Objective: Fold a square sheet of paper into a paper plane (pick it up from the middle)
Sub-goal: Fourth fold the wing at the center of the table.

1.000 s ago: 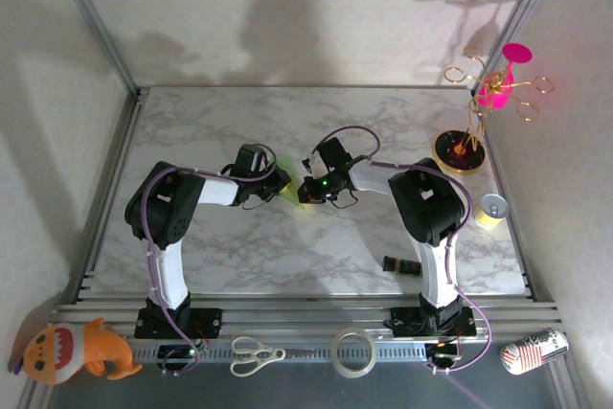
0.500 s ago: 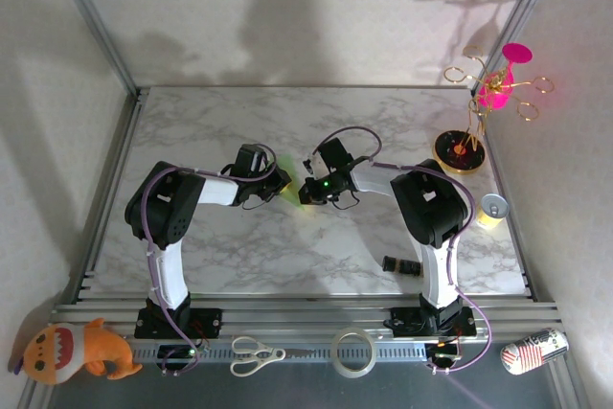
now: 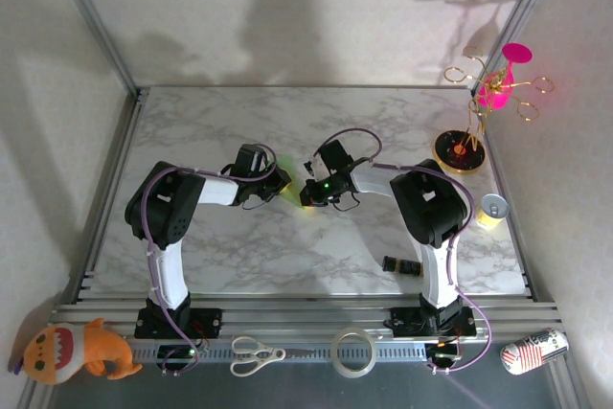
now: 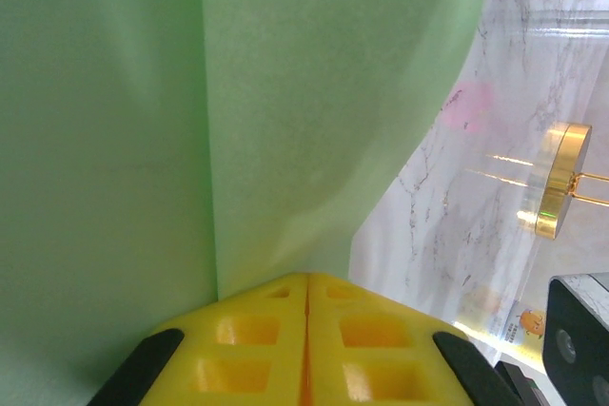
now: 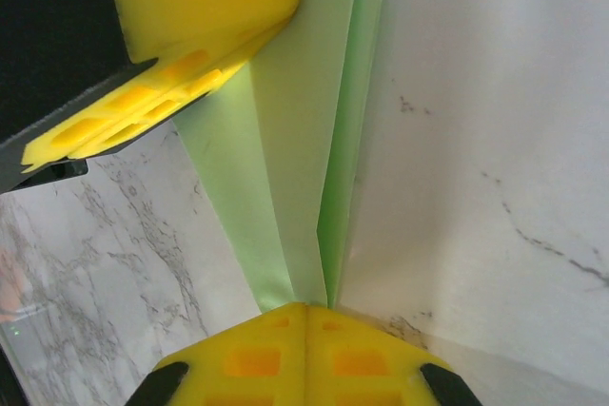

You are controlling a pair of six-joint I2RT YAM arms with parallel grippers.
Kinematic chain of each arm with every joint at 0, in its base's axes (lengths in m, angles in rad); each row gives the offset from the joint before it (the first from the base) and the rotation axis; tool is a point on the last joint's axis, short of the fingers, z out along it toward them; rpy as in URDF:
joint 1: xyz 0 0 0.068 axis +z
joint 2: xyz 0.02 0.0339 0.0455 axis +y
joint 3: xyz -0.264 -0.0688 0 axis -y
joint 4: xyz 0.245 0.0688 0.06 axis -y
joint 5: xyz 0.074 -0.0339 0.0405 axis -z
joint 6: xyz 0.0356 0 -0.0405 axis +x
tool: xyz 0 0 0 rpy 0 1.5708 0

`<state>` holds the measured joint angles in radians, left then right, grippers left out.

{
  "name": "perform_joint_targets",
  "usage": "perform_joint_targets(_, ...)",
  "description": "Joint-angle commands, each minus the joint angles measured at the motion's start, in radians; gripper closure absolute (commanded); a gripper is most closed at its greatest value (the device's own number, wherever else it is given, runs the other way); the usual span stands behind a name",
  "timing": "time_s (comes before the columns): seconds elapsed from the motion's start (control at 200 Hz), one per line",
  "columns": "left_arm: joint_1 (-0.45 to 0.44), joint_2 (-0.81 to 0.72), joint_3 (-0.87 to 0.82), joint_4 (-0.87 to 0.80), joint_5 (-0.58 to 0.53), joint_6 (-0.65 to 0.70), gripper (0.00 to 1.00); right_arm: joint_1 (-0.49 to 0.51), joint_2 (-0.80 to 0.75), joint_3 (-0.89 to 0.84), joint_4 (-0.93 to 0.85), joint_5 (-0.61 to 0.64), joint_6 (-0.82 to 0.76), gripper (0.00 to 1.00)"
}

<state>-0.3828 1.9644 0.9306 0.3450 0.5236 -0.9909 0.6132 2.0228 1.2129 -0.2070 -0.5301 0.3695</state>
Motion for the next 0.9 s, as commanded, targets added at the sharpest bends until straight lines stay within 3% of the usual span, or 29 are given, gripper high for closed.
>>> perform_joint_targets(0.0, -0.002, 0.096, -0.032, -0.195, -0.131, 0.031, 0.92, 0.01, 0.037, -0.01, -0.1, 0.036, -0.014, 0.96)
perform_joint_targets(0.366, -0.002, 0.096, -0.038, -0.207, -0.142, 0.033, 0.92, 0.015, -0.056, -0.092, -0.147, -0.008, -0.03, 0.96)
perform_joint_targets(0.626, -0.003, 0.089, -0.036, -0.199, -0.126, 0.038, 0.92, 0.013, -0.122, -0.031, -0.061, -0.01, 0.0, 0.95)
perform_joint_targets(0.891, -0.01, 0.091, -0.024, -0.198, -0.115, 0.039, 0.92, 0.017, -0.034, 0.058, -0.035, -0.009, 0.012, 0.95)
